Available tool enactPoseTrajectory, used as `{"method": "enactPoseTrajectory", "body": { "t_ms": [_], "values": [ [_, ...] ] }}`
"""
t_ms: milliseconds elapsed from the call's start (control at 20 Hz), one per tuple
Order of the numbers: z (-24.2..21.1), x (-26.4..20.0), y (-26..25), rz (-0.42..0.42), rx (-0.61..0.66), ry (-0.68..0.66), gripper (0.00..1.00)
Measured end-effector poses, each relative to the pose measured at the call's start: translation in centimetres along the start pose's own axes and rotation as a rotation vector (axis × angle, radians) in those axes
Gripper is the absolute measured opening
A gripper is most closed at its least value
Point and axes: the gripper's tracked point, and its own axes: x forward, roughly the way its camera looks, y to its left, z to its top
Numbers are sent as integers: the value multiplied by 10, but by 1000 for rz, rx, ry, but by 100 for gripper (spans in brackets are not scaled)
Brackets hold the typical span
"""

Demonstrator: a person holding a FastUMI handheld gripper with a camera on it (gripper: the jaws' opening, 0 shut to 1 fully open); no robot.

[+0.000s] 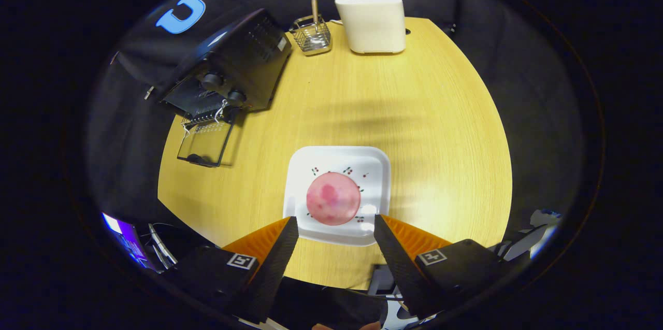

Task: Open the toaster oven, put the food inside, and close the toaster oven door.

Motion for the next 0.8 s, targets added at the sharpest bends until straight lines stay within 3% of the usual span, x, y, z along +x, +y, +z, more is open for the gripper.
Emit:
{"method": "enactPoseTrajectory", "body": {
  "t_ms": [100, 350, 500, 550, 700, 750, 800],
  "values": [
    [-3, 12, -13, -11, 29, 52, 87],
    [-8, 45, -32, -25, 14, 147, 88],
    [-5, 57, -40, -72, 37, 159, 58],
    [-8, 60, -46, -99, 14, 171, 58],
    [-3, 62, -53, -124, 5, 148, 19],
    [-8, 64, -55, -115, 24, 148, 20],
    [0, 61, -55, -87, 39, 142, 13]
  ]
}}
